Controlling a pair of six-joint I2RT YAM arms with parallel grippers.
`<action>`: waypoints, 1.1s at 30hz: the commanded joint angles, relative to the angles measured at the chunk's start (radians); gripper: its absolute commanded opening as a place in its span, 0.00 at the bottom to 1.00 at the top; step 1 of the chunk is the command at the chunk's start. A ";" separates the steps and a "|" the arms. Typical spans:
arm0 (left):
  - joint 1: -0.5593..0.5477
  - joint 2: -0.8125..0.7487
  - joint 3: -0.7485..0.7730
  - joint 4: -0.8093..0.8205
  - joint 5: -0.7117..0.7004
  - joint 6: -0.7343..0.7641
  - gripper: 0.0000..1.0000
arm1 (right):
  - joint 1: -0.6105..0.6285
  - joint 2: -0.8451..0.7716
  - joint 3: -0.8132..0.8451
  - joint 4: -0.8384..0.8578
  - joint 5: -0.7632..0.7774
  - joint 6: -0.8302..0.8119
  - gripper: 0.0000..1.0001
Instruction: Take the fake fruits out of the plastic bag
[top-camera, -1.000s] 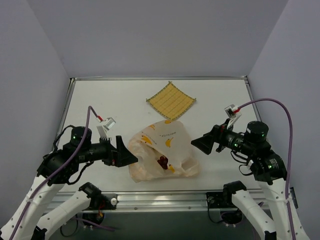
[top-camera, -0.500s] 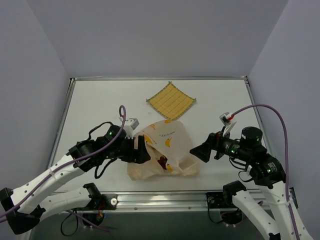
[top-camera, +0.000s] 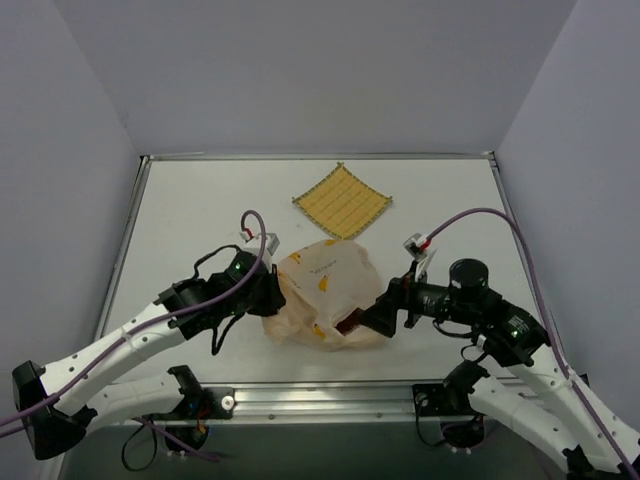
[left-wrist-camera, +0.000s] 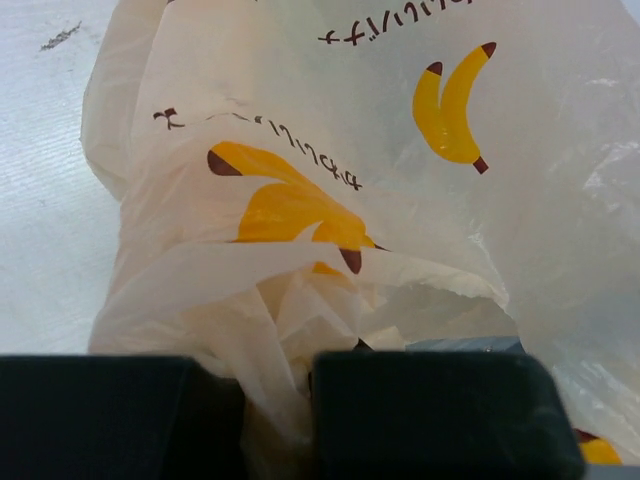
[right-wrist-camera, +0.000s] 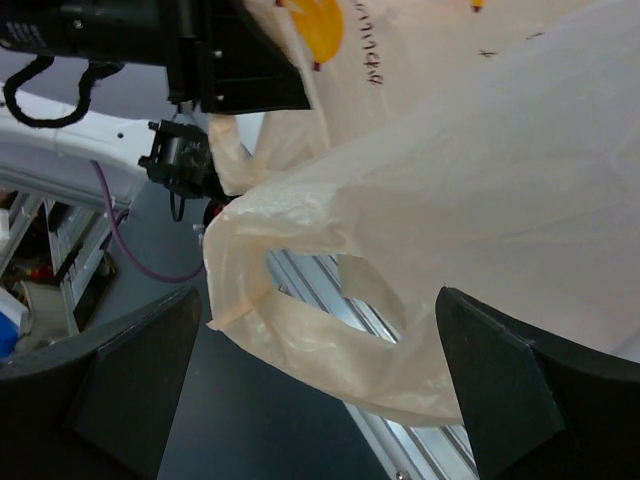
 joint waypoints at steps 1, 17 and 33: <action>-0.006 0.021 0.014 0.062 -0.032 0.015 0.02 | 0.295 0.115 -0.021 0.186 0.187 0.069 1.00; 0.022 -0.023 -0.055 0.103 -0.073 0.049 0.02 | 0.704 0.441 0.181 0.105 1.137 0.015 0.78; 0.030 0.045 -0.098 0.165 -0.131 0.066 0.02 | 0.130 0.555 0.040 0.403 0.985 -0.063 0.00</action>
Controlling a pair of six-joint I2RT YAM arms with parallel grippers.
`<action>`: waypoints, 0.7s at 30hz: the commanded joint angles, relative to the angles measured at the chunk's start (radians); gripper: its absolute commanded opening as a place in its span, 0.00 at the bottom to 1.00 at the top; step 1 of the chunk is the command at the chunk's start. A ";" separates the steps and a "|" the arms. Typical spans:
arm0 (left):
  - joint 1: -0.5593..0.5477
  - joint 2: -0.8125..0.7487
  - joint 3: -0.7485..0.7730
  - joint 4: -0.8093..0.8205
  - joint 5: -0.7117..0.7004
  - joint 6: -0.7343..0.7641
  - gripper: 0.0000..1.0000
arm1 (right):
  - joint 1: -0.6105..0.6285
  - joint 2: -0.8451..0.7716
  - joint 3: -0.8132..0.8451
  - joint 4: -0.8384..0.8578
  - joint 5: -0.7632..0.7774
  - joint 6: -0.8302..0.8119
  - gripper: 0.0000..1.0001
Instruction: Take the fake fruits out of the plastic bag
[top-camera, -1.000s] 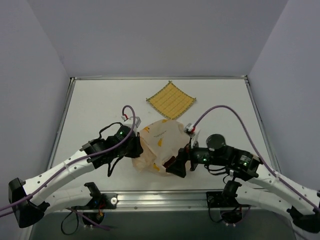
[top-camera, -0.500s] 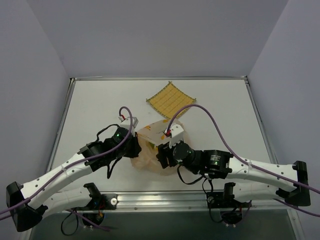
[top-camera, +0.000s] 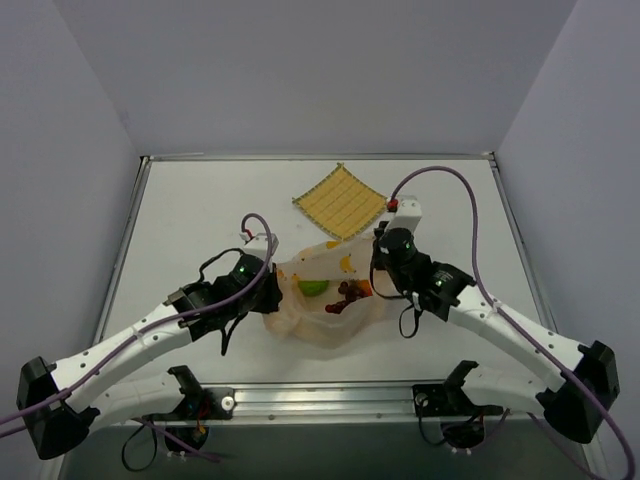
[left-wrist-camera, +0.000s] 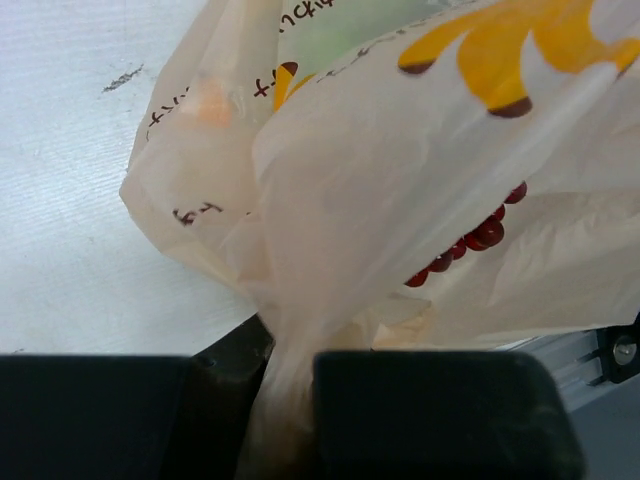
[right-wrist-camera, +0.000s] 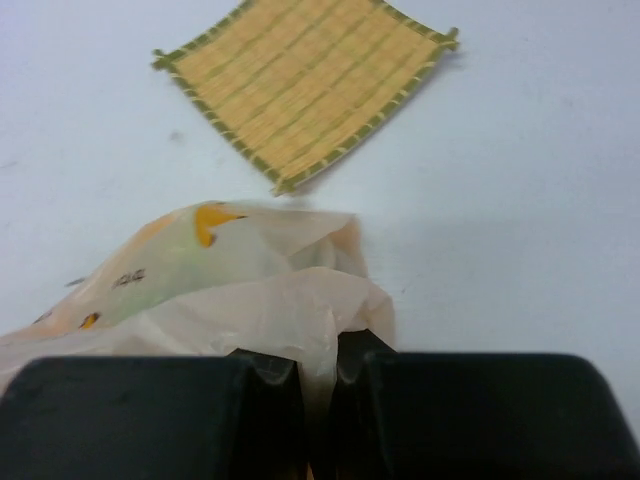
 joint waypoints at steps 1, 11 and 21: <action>0.004 0.029 -0.012 0.075 -0.034 0.013 0.02 | -0.124 0.109 -0.077 0.191 -0.094 -0.039 0.00; 0.012 0.197 -0.140 0.334 -0.026 -0.017 0.02 | -0.206 0.466 -0.228 0.598 -0.087 -0.056 0.00; 0.035 0.205 -0.138 0.417 0.038 -0.040 0.02 | -0.241 0.315 -0.113 0.284 -0.196 -0.073 0.98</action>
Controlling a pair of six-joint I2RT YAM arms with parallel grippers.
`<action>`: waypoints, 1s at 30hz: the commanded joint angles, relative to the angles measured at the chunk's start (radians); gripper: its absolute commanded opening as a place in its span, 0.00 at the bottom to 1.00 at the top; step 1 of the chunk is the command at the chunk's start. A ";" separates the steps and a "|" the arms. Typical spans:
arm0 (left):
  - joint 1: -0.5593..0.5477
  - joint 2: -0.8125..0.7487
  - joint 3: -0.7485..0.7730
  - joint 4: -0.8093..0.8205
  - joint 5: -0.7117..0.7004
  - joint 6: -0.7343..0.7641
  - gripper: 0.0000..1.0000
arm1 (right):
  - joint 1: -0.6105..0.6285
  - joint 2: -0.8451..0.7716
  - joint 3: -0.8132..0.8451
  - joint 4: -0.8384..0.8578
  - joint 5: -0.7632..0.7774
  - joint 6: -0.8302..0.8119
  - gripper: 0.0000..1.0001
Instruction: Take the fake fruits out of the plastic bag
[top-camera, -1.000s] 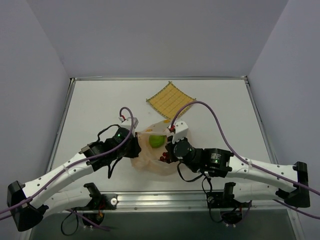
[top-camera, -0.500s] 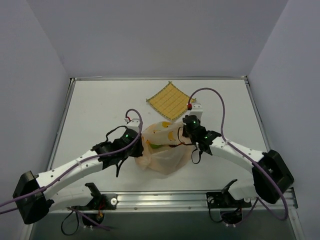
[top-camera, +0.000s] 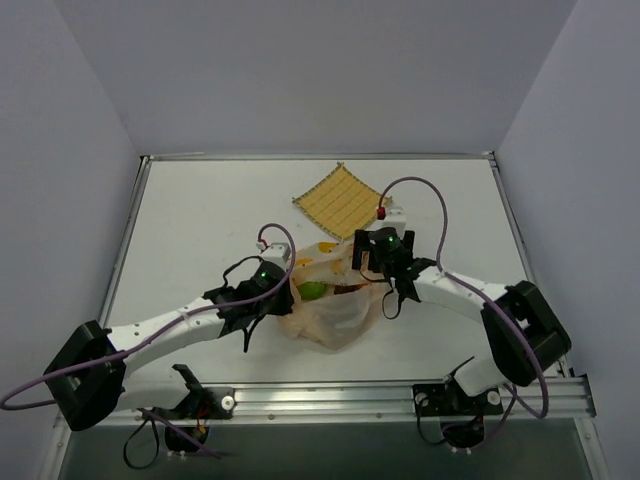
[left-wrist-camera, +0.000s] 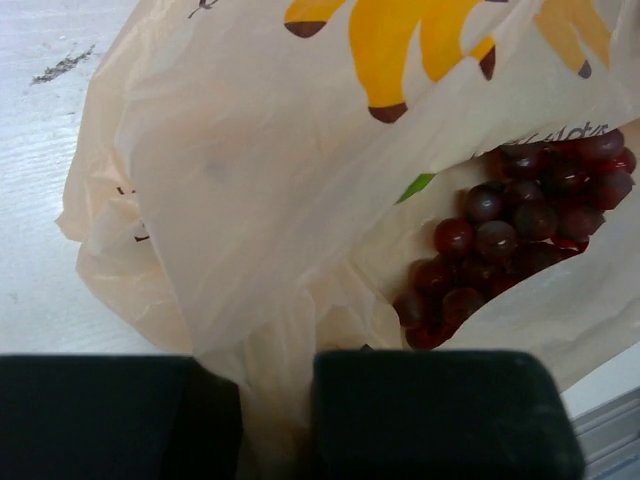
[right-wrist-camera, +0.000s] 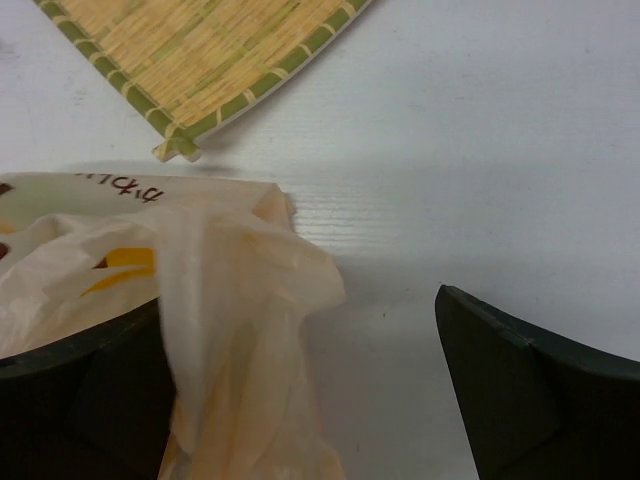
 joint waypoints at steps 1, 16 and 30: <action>0.005 -0.021 0.046 0.058 0.027 -0.025 0.03 | 0.006 -0.152 0.082 -0.218 -0.062 -0.027 1.00; 0.011 -0.053 0.003 0.154 0.026 -0.126 0.02 | 0.118 -0.588 0.220 -0.573 -0.128 0.049 0.29; 0.012 -0.164 -0.023 0.107 0.007 -0.082 0.02 | 0.446 -0.159 0.171 -0.222 -0.096 0.119 0.00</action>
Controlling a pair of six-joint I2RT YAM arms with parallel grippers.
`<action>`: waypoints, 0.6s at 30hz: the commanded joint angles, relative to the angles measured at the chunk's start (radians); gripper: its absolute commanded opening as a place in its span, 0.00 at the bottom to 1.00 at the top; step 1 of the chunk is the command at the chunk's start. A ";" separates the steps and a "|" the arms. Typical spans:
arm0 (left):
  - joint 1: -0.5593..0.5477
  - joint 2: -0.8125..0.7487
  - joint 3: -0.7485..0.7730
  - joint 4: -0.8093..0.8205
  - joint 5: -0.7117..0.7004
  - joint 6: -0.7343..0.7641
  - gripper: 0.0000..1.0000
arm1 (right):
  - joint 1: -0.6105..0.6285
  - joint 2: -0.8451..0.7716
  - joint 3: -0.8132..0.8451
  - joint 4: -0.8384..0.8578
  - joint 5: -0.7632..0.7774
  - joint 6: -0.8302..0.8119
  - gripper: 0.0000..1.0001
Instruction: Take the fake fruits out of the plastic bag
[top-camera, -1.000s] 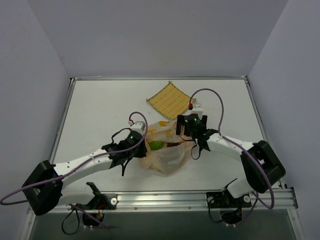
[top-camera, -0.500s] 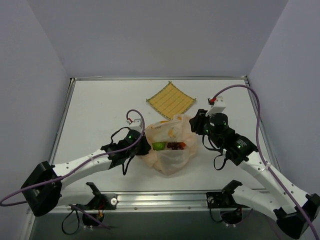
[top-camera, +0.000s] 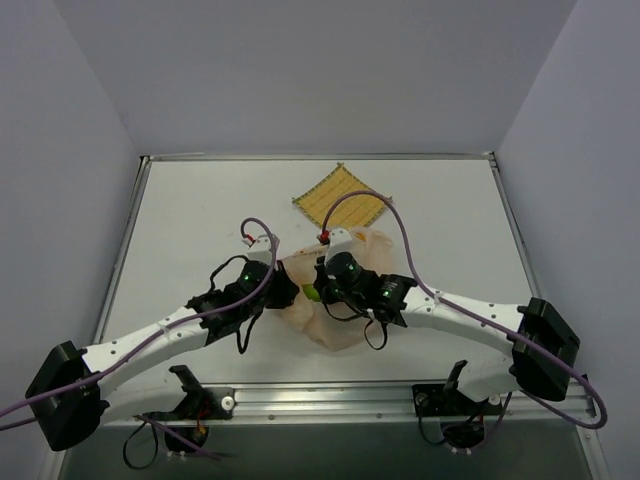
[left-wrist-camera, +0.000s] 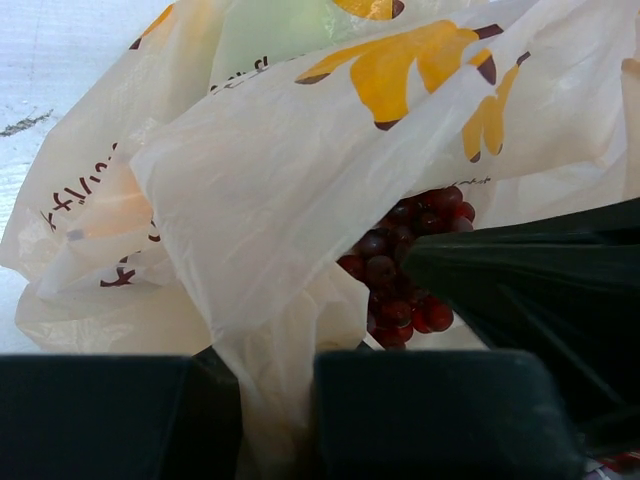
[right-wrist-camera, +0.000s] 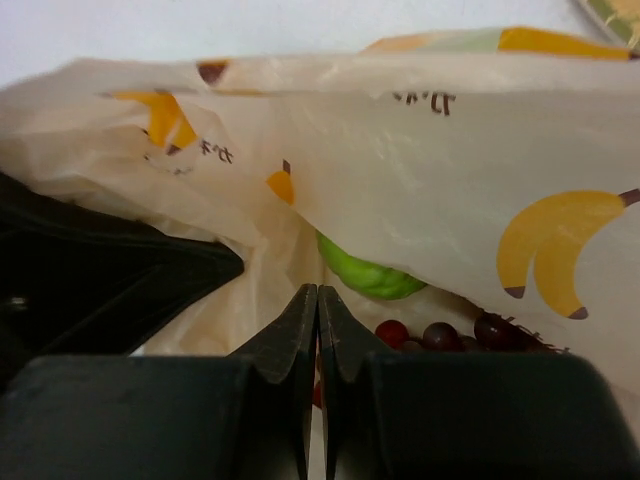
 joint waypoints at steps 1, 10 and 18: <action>0.008 -0.028 0.000 -0.004 -0.017 0.022 0.02 | 0.030 0.036 -0.023 0.073 0.018 0.021 0.00; 0.006 -0.049 -0.049 -0.009 0.001 0.025 0.02 | 0.267 0.022 -0.141 0.022 0.095 0.144 0.00; -0.005 -0.019 -0.103 -0.007 0.037 0.014 0.02 | 0.293 -0.003 -0.251 0.016 0.210 0.248 0.00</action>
